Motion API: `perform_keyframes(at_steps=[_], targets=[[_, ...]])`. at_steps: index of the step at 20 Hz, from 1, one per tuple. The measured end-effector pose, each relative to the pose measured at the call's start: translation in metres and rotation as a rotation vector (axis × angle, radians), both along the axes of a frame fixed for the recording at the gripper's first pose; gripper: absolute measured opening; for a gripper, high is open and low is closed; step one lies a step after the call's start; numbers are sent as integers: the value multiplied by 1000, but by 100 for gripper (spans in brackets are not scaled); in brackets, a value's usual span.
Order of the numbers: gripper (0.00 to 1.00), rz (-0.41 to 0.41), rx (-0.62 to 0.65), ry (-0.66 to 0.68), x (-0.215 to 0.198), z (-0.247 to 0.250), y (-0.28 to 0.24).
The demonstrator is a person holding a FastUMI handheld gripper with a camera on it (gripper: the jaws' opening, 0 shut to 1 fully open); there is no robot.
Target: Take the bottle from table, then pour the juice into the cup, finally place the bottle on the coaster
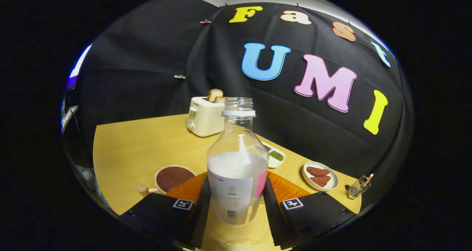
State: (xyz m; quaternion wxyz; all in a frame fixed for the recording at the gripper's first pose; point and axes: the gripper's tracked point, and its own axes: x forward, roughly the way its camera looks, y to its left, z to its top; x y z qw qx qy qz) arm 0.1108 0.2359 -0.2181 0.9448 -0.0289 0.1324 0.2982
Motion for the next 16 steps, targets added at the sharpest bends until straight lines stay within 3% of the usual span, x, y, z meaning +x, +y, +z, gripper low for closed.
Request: perform_keyframes(at_steps=[3,9,16], targets=[[72,-38,82,18,22,9,-4],[72,-205,198,13,81,-2,-24],[72,-409,180,12,127,-48,-56]])
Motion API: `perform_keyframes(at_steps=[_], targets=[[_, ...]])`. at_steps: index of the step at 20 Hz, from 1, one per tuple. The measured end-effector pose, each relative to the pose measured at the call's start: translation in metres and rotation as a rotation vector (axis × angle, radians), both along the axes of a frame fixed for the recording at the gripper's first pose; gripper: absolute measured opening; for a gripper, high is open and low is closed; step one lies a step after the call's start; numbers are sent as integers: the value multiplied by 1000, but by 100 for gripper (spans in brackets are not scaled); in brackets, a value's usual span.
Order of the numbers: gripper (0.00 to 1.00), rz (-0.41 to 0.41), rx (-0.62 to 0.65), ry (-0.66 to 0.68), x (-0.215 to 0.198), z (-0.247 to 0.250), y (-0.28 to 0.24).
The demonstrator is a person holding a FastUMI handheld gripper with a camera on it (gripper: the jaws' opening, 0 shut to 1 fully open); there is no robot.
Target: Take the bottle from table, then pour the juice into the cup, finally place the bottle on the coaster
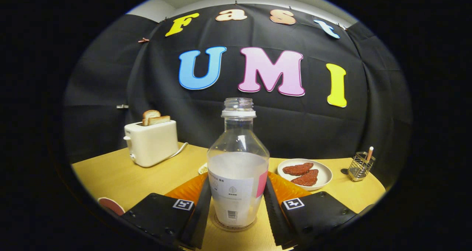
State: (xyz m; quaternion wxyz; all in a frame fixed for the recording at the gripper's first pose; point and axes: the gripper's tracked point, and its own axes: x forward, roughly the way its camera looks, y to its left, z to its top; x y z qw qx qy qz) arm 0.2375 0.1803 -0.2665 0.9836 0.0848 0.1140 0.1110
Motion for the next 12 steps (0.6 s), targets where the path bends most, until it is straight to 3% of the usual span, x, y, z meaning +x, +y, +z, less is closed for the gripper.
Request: perform_keyframes(at_steps=[5,12], targets=[[72,-75,-9,15,15,-26,-3],[73,-60,-19,46,13,-51,15]])
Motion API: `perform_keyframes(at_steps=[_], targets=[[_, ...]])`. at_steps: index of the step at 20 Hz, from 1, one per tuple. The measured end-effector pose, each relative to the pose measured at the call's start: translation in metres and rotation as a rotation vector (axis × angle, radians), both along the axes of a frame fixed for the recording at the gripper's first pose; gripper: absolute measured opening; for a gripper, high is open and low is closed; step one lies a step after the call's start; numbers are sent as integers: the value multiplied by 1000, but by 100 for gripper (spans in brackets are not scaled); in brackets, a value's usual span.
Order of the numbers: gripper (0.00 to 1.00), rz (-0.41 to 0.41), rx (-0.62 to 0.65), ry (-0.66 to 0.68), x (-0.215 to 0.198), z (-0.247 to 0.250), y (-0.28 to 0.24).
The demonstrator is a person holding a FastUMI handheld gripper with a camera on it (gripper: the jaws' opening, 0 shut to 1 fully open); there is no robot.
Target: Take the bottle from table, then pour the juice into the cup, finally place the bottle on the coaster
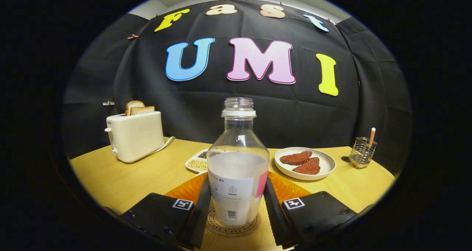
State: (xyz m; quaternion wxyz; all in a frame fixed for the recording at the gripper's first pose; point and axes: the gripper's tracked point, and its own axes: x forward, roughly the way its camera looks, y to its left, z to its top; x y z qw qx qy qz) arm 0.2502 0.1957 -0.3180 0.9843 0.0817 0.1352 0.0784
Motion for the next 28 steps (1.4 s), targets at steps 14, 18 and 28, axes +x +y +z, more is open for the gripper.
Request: perform_keyframes(at_steps=[14,18,28], targets=[[97,-22,16,45,-8,-5,-13],[98,-37,25,15,-17,19,-24],[98,-18,36,-8,-67,78,-49]])
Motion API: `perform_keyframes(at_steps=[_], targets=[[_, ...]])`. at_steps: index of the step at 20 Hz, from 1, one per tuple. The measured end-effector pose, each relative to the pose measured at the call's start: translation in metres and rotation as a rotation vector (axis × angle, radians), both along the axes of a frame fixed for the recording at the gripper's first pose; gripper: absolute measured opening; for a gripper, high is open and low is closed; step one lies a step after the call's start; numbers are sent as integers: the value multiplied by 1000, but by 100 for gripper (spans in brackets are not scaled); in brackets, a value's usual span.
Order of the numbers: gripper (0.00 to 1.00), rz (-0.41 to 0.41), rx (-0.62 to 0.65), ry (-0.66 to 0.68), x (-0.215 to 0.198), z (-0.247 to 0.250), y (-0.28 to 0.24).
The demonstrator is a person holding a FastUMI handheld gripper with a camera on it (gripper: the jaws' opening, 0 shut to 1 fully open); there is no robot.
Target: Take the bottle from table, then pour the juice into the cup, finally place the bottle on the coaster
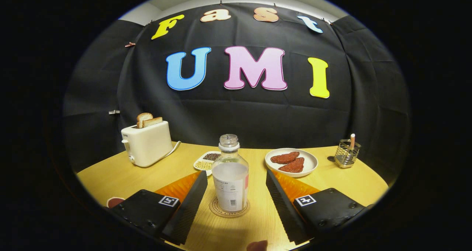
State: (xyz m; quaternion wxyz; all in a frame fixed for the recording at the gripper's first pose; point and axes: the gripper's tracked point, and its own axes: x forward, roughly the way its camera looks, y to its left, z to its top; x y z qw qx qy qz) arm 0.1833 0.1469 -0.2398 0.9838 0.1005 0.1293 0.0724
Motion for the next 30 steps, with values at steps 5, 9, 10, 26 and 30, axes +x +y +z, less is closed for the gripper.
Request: perform_keyframes(at_steps=[5,9,10,26,30], targets=[[98,-41,-47,-34,-32,52,-51],[98,-96,-84,-80,-53,107,-99],[97,-114,-97,-94,-57,121,-111],[97,-122,-145,-133,-146,233,-156],[97,-149,-143,-140,-161,244,-171]])
